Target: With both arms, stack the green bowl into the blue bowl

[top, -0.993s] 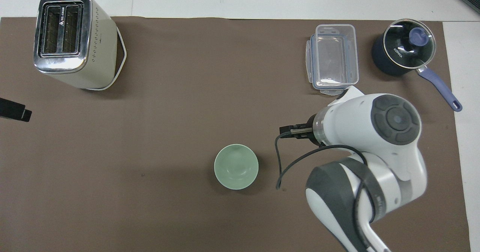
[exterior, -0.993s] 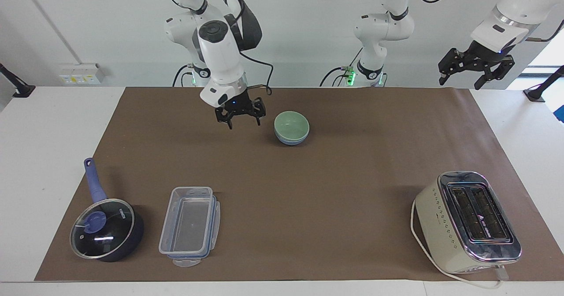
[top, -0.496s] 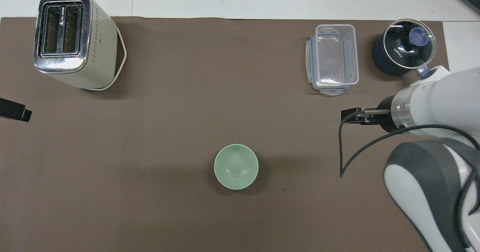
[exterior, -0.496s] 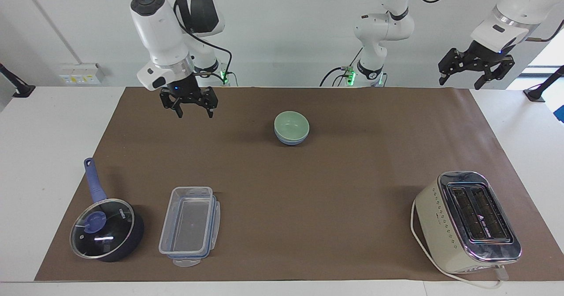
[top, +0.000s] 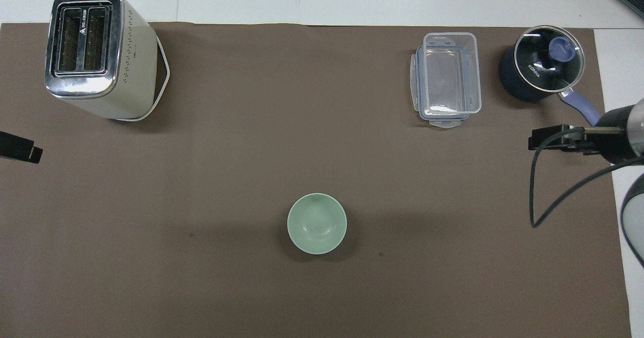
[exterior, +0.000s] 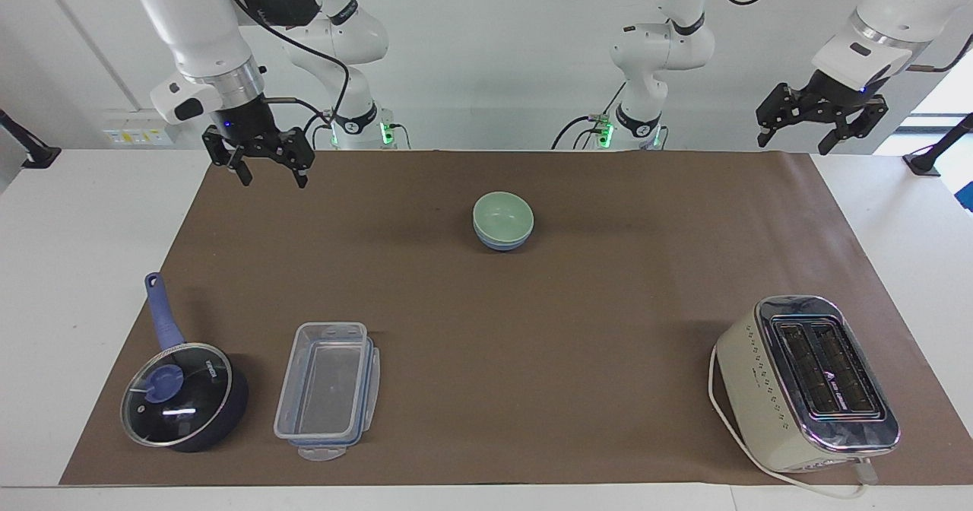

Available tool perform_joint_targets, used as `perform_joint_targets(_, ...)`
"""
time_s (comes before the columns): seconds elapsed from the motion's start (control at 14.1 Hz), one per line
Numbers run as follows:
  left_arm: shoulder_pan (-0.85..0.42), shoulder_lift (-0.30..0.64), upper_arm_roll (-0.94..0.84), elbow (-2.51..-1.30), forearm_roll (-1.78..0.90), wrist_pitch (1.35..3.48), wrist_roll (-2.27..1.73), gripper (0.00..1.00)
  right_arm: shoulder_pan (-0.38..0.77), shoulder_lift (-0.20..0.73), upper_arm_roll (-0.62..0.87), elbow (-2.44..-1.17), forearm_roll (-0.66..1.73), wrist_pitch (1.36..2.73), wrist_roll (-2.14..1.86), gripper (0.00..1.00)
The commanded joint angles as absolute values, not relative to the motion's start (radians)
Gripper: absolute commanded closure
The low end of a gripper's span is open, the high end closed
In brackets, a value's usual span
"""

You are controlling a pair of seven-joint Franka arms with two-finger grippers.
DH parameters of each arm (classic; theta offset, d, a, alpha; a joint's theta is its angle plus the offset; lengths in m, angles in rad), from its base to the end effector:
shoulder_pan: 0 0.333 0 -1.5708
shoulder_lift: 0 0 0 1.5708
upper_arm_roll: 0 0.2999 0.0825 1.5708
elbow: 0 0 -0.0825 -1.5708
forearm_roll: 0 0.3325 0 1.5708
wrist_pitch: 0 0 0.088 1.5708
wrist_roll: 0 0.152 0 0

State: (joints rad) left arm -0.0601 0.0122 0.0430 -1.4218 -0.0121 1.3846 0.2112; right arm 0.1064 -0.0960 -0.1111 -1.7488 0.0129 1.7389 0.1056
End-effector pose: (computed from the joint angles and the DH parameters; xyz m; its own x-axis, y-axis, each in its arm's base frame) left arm 0.4846 -0.0104 0.6028 0.9725 -0.2284 -0.0459 -0.2277 -0.9735 0.0215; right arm 0.4924 -0.0026 0.5503 0.9902 -0.1126 0.0824 -0.1102 -0.9934 -0.0324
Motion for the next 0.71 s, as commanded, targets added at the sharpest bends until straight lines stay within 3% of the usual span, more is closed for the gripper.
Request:
perform_joint_targets(0.0, -0.049, -0.006, 0.034, -1.443, 0.005, 1.385, 0.213, 0.0, 0.061, -0.08, -0.103, -1.623, 0.006, 1.637, 0.078, 0.0)
perform_joint_targets(0.21, -0.049, -0.008, 0.034, -1.442, 0.005, 1.385, 0.213, 0.0, 0.032, -0.06, -0.103, -1.507, 0.002, 1.484, 0.081, 0.0)
perform_joint_targets(0.64, -0.049, -0.008, 0.034, -1.443, 0.005, 1.385, 0.213, 0.0, 0.035, -0.101, -0.097, -1.598, -0.012, 1.505, 0.078, 0.0)
